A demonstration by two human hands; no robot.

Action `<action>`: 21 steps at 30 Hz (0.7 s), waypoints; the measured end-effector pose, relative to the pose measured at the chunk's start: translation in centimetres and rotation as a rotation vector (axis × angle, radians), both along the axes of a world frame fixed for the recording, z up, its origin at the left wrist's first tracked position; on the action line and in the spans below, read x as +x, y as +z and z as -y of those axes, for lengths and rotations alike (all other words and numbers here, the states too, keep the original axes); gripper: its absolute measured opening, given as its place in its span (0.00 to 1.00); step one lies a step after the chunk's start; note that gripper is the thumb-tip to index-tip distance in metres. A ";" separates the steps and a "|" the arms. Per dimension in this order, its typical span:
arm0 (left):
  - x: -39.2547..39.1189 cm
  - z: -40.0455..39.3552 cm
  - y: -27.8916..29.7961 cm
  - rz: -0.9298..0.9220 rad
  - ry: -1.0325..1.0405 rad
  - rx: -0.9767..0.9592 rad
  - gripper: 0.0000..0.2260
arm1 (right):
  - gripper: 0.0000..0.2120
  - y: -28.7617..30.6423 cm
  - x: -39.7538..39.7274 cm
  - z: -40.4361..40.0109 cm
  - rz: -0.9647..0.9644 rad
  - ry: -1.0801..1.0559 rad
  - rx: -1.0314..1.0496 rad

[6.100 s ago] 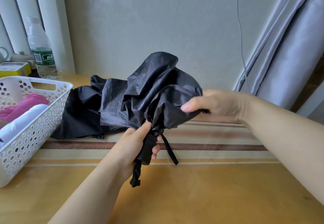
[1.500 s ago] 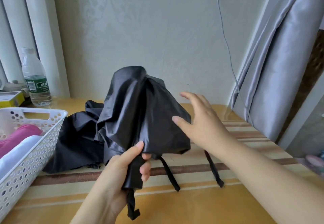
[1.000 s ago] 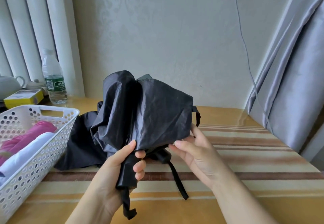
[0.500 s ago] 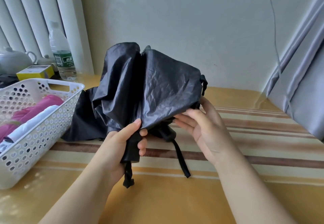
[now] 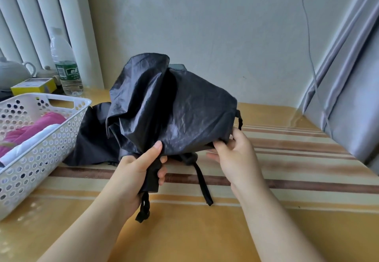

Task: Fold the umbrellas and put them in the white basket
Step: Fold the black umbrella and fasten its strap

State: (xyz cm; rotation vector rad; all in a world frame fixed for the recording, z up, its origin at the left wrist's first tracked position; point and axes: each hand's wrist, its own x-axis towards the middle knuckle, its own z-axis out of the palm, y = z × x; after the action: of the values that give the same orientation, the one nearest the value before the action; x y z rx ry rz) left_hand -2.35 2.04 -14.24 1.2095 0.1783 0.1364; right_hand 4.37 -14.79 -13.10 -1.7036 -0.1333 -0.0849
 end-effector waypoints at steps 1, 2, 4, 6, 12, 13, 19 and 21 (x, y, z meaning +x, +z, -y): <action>0.0 0.1 0.0 0.008 0.001 -0.004 0.13 | 0.07 0.0 -0.1 0.0 0.009 -0.024 -0.039; 0.0 0.2 0.0 0.006 0.002 -0.001 0.14 | 0.08 0.0 -0.3 0.0 0.032 -0.051 -0.087; 0.0 0.4 0.0 0.002 0.013 0.002 0.15 | 0.09 -0.2 -0.3 0.3 0.172 -0.129 -0.205; 0.1 0.8 0.0 0.010 0.054 -0.035 0.14 | 0.11 0.0 -0.5 0.6 0.294 -0.167 -0.145; 0.2 0.7 0.1 -0.052 0.164 -0.169 0.16 | 0.24 0.5 -1.7 -1.1 0.083 -0.022 0.392; 0.1 0.5 0.2 -0.063 0.144 -0.160 0.16 | 0.25 0.3 -1.6 -1.3 0.061 -0.009 0.370; 0.0 1.0 0.6 -0.042 0.119 -0.172 0.14 | 0.22 0.4 -1.2 -1.1 -0.109 -0.048 0.197; -0.1 1.2 0.4 -0.045 0.113 -0.144 0.13 | 0.19 0.3 -1.2 -0.9 -0.110 -0.118 0.168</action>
State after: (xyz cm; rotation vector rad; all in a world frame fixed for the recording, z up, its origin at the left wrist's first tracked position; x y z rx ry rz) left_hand -2.46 0.89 -13.82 1.0599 0.2916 0.1915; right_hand 3.20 -13.86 -12.81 -1.5441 0.0552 -0.0874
